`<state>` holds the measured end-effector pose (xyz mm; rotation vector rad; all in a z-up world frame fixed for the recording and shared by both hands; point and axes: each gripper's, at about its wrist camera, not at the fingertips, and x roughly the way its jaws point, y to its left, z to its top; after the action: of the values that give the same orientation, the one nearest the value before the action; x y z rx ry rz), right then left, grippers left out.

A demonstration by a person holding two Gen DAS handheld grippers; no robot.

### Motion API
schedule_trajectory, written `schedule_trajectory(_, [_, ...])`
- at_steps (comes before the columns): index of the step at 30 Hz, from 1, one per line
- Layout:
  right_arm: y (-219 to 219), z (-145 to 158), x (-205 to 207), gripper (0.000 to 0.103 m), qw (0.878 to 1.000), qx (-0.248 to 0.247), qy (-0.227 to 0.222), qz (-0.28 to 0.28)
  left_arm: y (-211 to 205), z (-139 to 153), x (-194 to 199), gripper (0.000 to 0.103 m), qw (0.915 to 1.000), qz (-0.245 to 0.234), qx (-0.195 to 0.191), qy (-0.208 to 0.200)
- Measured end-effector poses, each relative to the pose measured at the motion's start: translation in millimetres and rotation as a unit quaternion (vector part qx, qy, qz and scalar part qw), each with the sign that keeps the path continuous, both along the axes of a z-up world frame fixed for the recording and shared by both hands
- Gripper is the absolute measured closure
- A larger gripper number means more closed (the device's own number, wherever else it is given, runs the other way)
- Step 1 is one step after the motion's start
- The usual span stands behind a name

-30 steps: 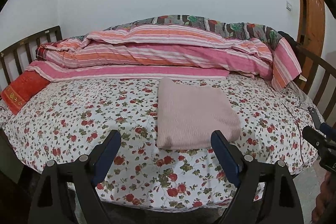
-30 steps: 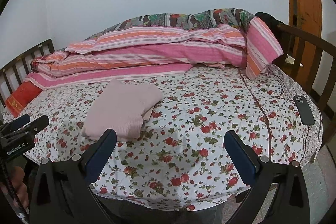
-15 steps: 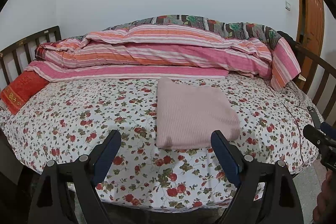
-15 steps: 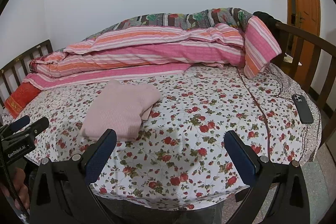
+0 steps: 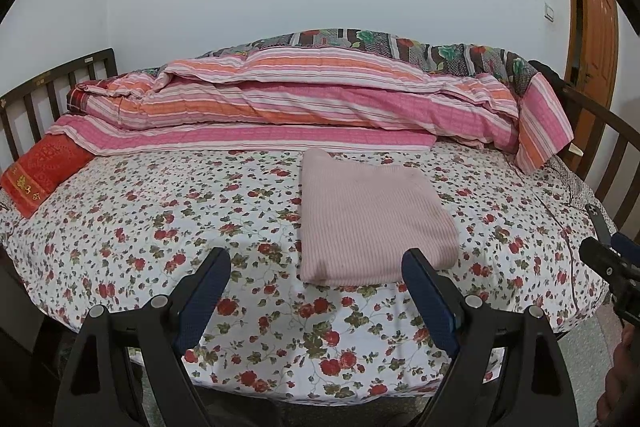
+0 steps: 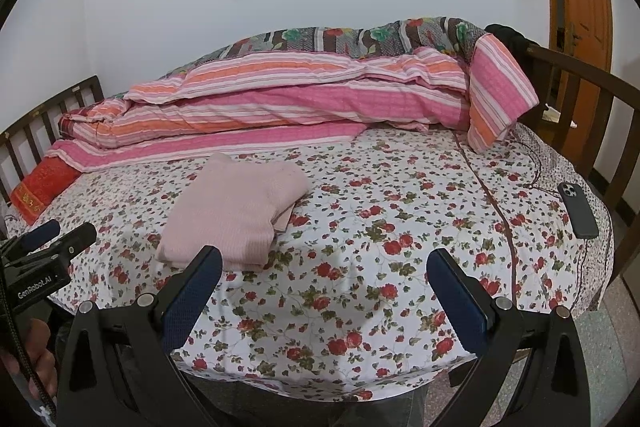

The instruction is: Fold small clothes

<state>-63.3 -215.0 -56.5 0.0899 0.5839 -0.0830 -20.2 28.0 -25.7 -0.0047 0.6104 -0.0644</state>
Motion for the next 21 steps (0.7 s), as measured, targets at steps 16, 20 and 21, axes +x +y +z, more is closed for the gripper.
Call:
schedule_trajectory(16, [0.6,3.8,-0.1,0.002,1.000,-0.002,-0.002,0.000,-0.5,0.5,-0.5,0.016,1.0000,-0.001,-0.001,-0.001])
schedule_trajectory(20, [0.6,3.8,-0.2,0.002,1.000,-0.002,-0.002,0.000,-0.2,0.6,-0.4,0.016,1.0000,-0.001,0.000,-0.001])
schedule_trajectory(21, [0.9,4.0,0.3,0.002,1.000,-0.002,-0.002,0.000,-0.3,0.5,-0.4,0.016,1.0000,0.000,0.000,-0.001])
